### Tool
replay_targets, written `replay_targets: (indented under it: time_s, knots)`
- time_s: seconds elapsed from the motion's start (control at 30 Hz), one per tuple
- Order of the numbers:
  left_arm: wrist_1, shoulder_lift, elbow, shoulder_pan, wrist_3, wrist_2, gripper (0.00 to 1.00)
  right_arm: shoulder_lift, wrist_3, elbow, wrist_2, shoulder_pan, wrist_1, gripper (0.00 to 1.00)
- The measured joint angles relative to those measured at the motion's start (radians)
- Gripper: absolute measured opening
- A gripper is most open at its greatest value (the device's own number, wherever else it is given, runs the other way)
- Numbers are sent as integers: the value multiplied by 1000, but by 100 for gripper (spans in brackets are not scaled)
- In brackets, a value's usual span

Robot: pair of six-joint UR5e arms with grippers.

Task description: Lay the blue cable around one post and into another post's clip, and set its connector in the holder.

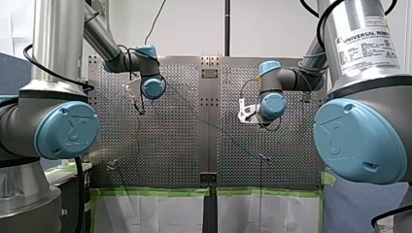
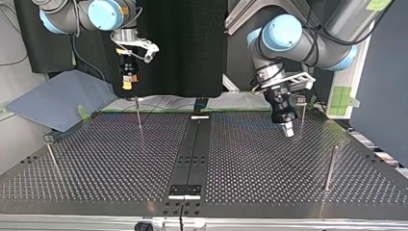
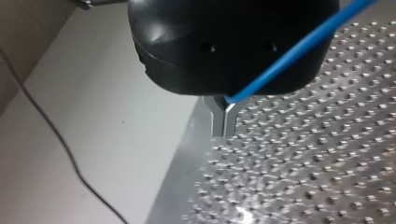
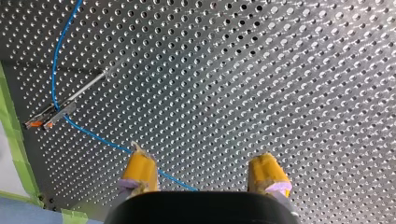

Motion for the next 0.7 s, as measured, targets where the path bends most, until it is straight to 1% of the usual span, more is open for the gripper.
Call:
replay_targets:
  time_s: [0.27,0.47,0.7]
  knots:
    - [-6,74,-22,14,2,1,0,0,0,0,-2,-3,0,100]
    - [-28,104,-28,22,8,-1,0,-1,0,0,-2,-3,0,100]
    - [-35,150,-46,35,9,-2,0,-2,0,0,-2,-3,2,100]
